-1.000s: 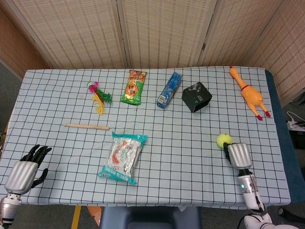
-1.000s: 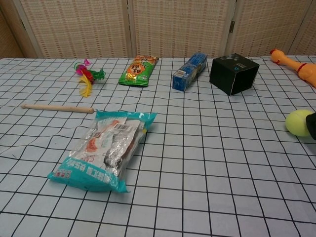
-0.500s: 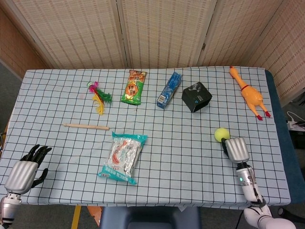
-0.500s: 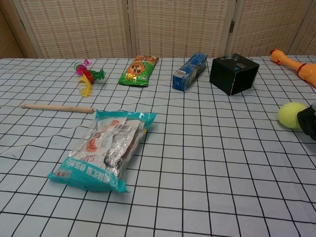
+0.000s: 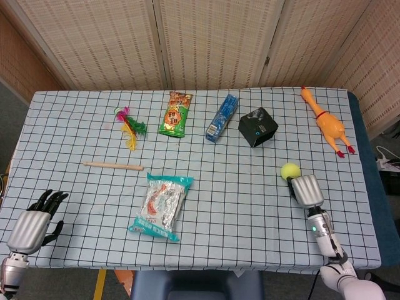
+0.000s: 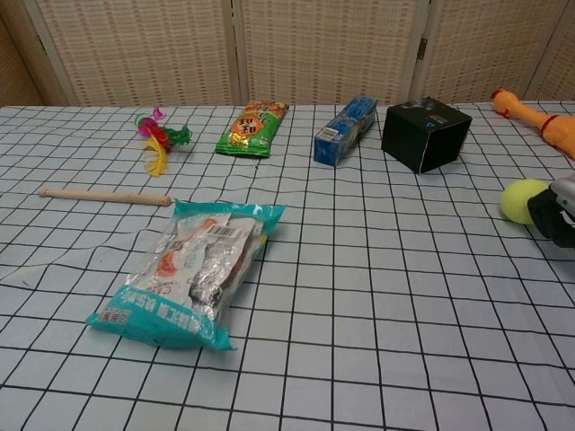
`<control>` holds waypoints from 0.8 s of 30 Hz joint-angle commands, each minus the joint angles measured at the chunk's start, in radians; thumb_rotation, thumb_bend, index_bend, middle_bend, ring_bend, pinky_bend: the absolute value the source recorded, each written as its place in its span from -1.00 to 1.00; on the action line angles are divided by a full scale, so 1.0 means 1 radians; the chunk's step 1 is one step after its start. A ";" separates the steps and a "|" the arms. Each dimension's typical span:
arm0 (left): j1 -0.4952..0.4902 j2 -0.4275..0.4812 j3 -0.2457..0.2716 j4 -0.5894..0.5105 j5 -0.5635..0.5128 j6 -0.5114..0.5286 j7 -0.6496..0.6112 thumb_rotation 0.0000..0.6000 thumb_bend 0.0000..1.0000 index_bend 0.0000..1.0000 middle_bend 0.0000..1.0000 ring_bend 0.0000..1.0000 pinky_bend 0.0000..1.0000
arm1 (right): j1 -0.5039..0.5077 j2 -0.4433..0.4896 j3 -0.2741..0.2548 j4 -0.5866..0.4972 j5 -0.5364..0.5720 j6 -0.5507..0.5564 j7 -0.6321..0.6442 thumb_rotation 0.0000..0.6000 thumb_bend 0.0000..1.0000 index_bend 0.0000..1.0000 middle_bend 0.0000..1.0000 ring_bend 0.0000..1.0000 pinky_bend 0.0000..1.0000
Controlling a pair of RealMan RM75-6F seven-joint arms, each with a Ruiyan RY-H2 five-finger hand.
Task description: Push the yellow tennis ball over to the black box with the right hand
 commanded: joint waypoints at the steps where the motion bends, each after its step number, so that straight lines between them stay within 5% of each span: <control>1: 0.000 0.000 0.000 0.000 -0.001 0.001 0.000 1.00 -0.05 -0.71 -0.75 -0.90 -0.33 | 0.000 0.006 -0.003 0.002 0.000 -0.003 0.001 1.00 0.84 0.89 0.65 0.57 0.63; 24: -0.004 0.000 0.000 -0.010 -0.015 -0.017 0.023 1.00 -0.05 -0.71 -0.75 -0.90 -0.32 | 0.087 0.039 -0.030 0.056 -0.012 -0.141 0.061 1.00 0.84 0.89 0.65 0.57 0.63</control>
